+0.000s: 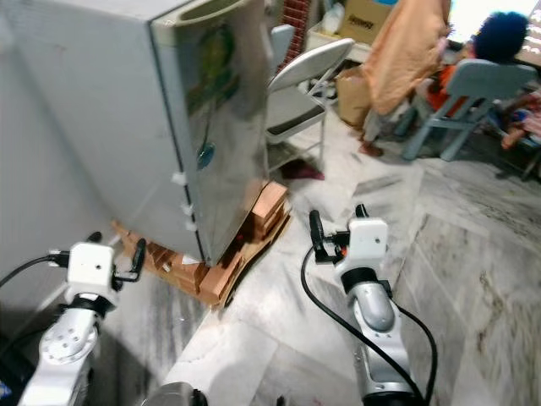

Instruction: Restocking fridge

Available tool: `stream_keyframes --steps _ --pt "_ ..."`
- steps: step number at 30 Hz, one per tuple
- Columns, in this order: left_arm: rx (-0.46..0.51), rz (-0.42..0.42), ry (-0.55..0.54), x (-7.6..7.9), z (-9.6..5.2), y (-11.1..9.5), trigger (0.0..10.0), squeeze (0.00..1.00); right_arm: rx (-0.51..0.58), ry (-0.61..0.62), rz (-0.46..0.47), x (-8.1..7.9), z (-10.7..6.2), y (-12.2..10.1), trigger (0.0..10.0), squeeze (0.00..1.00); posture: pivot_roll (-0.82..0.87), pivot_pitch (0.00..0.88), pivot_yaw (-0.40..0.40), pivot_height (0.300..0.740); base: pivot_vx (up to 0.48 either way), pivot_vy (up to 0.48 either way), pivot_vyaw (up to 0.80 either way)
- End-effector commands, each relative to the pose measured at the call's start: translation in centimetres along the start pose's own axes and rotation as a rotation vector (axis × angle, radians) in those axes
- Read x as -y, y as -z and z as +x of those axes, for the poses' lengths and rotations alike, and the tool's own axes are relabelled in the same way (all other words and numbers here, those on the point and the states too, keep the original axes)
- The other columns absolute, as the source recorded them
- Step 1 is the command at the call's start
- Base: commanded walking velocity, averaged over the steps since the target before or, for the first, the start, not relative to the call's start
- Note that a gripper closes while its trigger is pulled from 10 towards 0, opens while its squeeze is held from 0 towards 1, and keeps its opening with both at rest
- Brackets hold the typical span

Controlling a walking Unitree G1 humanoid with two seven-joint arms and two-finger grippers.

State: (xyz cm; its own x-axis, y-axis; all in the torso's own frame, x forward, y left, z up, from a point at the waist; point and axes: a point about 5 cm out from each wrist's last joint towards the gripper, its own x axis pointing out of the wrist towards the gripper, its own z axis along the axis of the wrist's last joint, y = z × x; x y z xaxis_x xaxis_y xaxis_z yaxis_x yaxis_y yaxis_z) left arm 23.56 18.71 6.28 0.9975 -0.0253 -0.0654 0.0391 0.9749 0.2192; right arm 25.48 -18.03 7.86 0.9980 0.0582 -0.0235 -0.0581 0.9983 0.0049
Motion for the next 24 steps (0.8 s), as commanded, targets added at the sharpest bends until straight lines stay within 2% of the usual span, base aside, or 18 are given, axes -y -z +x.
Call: stream_keyframes --steps 1,10,14,16,19,24 --pt "0.02 -0.004 0.02 0.35 0.33 -0.59 10.0 0.0 0.028 0.023 -0.005 0.65 0.07 -0.84 10.0 0.0 0.07 0.046 -0.057 0.74 0.398 0.266 -0.8" --pt "0.014 -0.022 0.031 0.62 0.54 -0.56 10.0 0.0 0.026 0.031 -0.015 0.9 0.13 -1.0 10.0 0.0 0.07 0.05 -0.054 0.74 0.393 0.275 -0.8" --pt "0.028 0.005 0.043 0.67 0.62 -0.69 10.0 0.0 0.023 0.029 -0.018 0.9 0.02 -0.93 10.0 0.0 0.07 0.046 -0.051 0.74 0.369 0.307 -0.74" --pt "0.024 -0.013 0.036 0.66 0.57 -0.61 10.0 0.0 0.022 0.029 -0.017 0.88 0.0 -0.88 10.0 0.0 0.07 0.044 -0.049 0.74 0.368 0.311 -0.59" --pt "0.015 -0.019 0.023 0.49 0.5 -0.51 10.0 0.0 0.02 0.032 -0.016 0.88 0.06 -0.84 10.0 0.0 0.08 0.043 -0.046 0.74 0.285 0.376 -0.14" --pt "0.003 0.001 0.012 0.23 0.17 -0.25 10.0 0.0 0.02 0.021 -0.014 0.7 0.16 -0.78 10.0 0.0 0.08 0.039 -0.041 0.74 0.0 0.0 0.0"
